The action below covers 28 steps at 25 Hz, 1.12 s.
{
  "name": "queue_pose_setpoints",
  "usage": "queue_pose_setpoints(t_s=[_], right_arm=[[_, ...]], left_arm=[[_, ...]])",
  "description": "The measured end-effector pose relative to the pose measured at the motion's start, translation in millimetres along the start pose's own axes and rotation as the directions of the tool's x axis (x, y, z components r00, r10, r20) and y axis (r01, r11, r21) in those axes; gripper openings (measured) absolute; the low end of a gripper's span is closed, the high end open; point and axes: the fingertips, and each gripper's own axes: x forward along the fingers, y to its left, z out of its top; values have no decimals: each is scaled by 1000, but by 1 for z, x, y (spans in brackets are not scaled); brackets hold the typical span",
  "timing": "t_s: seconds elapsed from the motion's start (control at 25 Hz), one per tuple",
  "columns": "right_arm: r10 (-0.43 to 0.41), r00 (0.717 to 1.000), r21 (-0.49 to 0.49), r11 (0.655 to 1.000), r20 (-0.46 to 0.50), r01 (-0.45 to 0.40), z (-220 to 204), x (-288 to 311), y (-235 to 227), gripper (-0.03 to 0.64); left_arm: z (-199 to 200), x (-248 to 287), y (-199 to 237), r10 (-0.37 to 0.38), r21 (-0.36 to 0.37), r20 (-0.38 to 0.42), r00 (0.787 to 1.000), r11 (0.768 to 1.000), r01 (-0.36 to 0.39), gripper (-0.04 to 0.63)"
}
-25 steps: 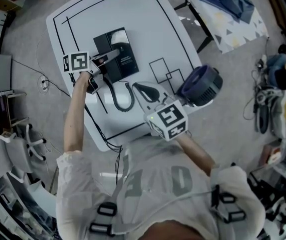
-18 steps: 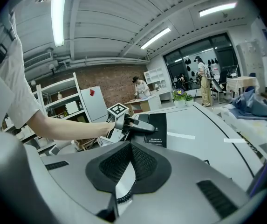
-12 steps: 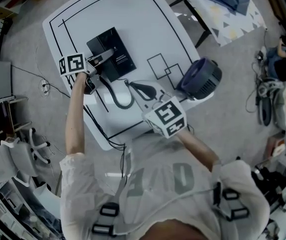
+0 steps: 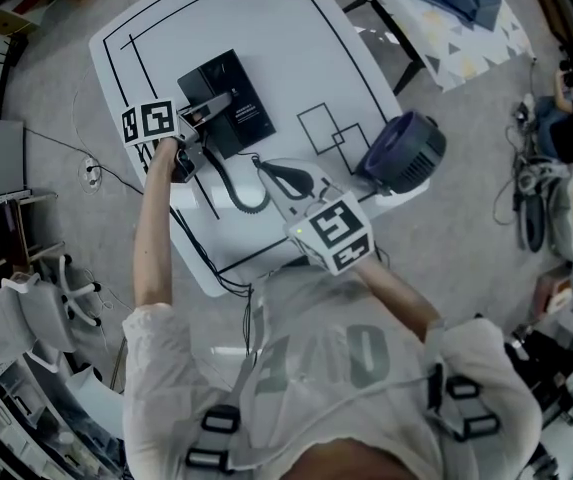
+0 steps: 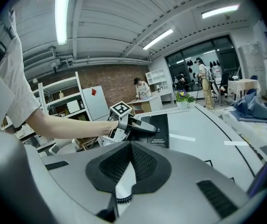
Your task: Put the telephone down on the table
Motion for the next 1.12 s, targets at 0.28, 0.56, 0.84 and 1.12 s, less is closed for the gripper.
queue_pose_setpoints(t_s=[0.28,0.56,0.84,1.12], right_arm=[[-12,999,-2,1000,33,12,4,-4,-1,8],[-13,1000,-14,1000,17,13,-3,-10,5,8],[-4,1000,-28,1000,23,5,-7,-19,16,8],[-5,998,-50,999,55,8,-4,-32,27,8]], left_arm=[[3,-5,1,44,20,14,999,999,-45,265],[-4,-24,6,78,5,43,996,997,-78,265],[-7,-44,8,127,3,89,988,992,-128,265],[5,-66,-21,135,48,183,974,988,-146,265]])
